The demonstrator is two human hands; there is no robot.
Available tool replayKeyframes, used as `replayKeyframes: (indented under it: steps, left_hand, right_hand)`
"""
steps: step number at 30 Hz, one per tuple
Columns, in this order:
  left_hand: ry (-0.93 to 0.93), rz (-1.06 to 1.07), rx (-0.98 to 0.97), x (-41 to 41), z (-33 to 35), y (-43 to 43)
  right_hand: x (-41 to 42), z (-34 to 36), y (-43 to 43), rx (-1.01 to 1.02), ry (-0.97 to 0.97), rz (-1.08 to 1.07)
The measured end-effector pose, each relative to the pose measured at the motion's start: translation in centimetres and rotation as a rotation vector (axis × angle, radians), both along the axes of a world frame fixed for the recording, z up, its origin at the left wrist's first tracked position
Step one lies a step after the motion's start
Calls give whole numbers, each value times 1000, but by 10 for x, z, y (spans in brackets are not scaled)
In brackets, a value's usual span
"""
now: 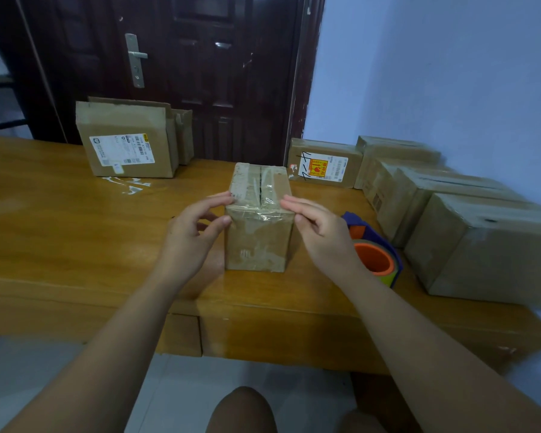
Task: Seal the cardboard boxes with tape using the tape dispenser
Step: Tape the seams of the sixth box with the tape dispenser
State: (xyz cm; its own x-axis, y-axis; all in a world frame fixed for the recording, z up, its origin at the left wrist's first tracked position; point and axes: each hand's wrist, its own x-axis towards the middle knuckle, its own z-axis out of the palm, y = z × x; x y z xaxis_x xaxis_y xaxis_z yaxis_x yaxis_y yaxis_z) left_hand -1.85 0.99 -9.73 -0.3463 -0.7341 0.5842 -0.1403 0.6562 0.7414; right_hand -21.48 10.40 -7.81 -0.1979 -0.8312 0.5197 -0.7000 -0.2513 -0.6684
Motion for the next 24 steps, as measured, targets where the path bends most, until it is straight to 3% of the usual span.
replayKeyframes:
  steps: [9,24]
  left_hand:
    - [-11,88,-246,-12,-11,-6]
    - [96,-48,-115,-20,-17,-8]
  right_hand:
    - [8,-15,-4,-95,-144,-3]
    - [11,-27,-14,-192,-224,-19]
